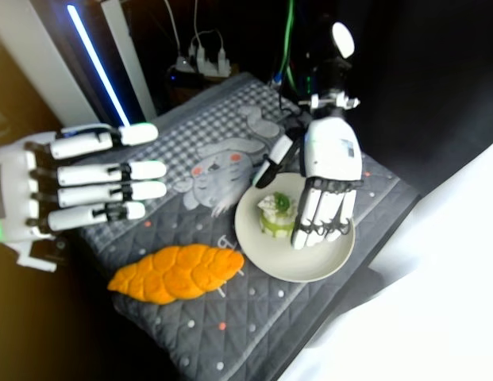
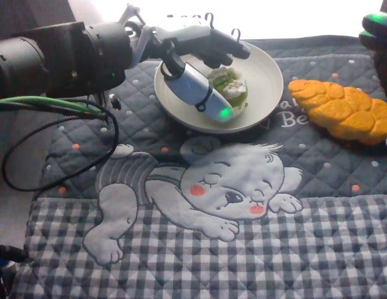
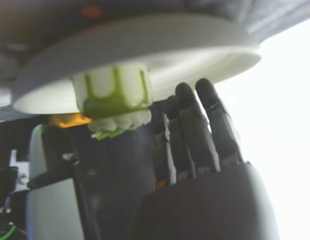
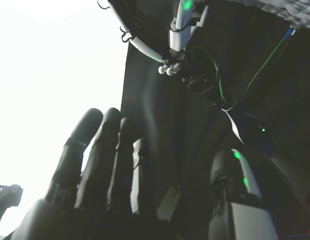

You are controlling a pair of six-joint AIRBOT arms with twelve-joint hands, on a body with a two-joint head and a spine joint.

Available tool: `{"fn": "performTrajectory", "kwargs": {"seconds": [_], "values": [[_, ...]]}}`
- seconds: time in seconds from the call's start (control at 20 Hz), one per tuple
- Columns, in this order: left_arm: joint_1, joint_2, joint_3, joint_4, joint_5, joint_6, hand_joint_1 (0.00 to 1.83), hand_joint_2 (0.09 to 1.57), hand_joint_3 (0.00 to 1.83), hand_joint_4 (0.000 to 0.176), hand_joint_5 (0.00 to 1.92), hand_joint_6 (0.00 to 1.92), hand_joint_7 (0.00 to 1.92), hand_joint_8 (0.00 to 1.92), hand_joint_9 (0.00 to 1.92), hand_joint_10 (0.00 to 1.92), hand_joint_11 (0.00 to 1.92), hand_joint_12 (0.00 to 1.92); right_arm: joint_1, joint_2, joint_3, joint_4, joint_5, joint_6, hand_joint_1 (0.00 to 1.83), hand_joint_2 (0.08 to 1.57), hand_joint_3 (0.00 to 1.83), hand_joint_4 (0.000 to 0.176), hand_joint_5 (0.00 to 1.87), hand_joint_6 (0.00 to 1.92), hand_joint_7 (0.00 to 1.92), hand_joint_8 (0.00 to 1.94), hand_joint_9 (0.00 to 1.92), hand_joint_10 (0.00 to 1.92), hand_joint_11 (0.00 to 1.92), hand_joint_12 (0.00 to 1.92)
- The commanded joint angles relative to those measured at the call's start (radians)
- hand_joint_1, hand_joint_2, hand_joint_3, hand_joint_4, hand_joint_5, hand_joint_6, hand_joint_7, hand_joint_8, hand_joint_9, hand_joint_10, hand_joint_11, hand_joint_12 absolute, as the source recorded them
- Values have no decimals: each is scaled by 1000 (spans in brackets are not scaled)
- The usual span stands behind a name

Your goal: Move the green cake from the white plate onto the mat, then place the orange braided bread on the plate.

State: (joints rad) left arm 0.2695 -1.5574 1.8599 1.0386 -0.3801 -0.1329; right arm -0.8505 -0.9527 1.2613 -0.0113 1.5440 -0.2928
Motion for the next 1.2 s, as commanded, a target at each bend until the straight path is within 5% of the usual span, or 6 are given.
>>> {"fn": "performTrajectory", "kwargs": {"seconds": [0.0, 0.3, 0.35, 0.5, 0.75, 1.15], "values": [[-2, 1, 9, -29, -64, -13, 831, 799, 0, 101, 390, 7, 508, 6, 586, 4, 345, 398, 10, 10, 1, 34, 121, 3, 614, 1037, 0, 70, 193, 14, 419, 3, 465, 1, 19, 1479], [6, -9, 12, -26, -80, -19, 1022, 981, 2, 51, 840, 28, 963, 65, 964, 160, 493, 1265, 11, 9, -1, 34, 121, 3, 536, 1090, 6, 131, 154, 2, 375, 0, 418, 0, 0, 1538], [7, -12, 13, -25, -81, -19, 1186, 1097, 0, 0, 895, 749, 1010, 872, 1022, 445, 577, 1477, 11, 9, -1, 34, 121, 3, 542, 1135, 12, 103, 143, 0, 343, 0, 394, 0, 0, 1546], [6, -14, 13, -30, -86, -19, 1174, 1183, 1, 8, 914, 1153, 788, 1248, 747, 1080, 555, 1569, 11, 9, -3, 34, 121, 3, 505, 1131, 0, 110, 147, 3, 346, 3, 399, 3, 31, 1435], [-9, 21, 6, -138, -173, -19, 1188, 1166, 0, 0, 974, 1022, 794, 1258, 700, 948, 380, 1458, 11, 9, -4, 34, 121, 3, 572, 1079, 0, 126, 148, 2, 328, 0, 381, 0, 33, 1438], [-29, 258, -252, -200, -410, -46, 1270, 1051, 0, 0, 1317, 208, 1033, 1088, 832, 1337, 597, 1872, 11, 9, -11, 40, 121, 3, 666, 1100, 5, 39, 260, 2, 390, 5, 423, 9, 5, 1518]]}}
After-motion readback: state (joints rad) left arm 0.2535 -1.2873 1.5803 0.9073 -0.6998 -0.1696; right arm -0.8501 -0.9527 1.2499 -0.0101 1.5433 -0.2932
